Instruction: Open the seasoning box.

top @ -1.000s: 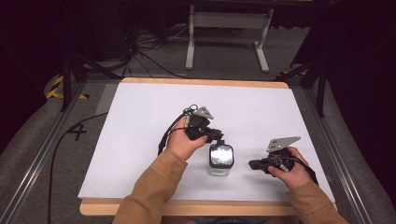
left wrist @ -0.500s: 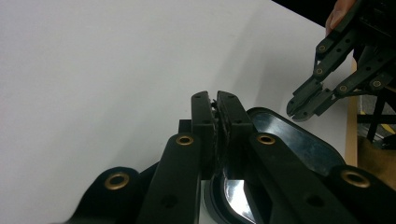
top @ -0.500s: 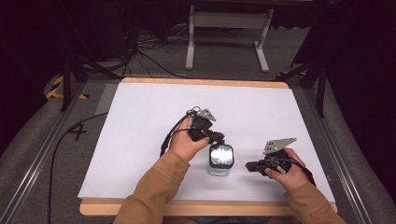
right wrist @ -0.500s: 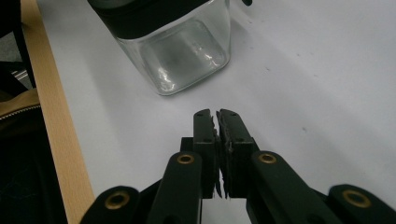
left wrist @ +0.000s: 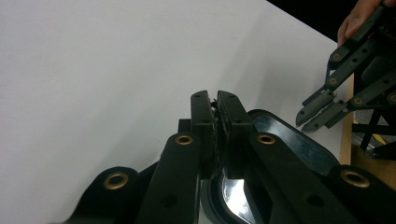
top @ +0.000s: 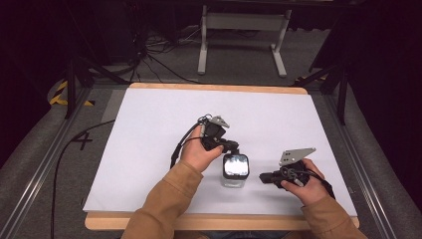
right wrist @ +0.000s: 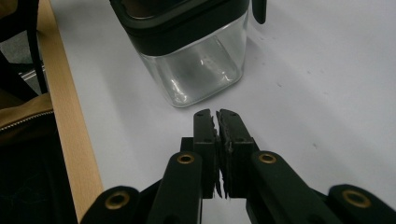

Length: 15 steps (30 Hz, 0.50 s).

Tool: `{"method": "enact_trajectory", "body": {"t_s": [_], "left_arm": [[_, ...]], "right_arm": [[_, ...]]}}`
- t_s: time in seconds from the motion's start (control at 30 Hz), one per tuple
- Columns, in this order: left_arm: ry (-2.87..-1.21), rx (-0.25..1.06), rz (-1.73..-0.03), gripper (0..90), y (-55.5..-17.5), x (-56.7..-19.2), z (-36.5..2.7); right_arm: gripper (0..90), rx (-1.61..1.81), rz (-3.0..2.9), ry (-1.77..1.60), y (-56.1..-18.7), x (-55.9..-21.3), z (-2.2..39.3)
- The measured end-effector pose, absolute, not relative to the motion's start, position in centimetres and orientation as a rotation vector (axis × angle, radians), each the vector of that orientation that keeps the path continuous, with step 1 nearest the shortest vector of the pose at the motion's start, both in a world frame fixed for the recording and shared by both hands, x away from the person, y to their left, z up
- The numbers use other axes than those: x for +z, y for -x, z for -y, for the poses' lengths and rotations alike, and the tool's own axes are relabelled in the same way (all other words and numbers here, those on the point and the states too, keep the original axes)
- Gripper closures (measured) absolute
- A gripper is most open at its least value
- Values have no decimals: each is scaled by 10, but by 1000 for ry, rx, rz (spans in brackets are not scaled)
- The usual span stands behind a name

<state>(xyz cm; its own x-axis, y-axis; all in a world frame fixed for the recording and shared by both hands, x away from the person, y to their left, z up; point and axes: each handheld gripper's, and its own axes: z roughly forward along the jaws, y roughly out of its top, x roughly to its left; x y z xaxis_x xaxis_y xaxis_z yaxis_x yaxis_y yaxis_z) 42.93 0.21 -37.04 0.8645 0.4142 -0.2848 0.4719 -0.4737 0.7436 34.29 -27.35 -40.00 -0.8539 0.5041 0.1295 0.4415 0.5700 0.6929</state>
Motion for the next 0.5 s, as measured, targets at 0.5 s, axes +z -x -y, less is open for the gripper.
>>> {"method": "enact_trajectory", "body": {"t_s": [0.5], "left_arm": [[-2117,-95,-659,862,-430,-371,-3]], "right_arm": [[894,1286,-2674,-714,-331,-387,256]]}}
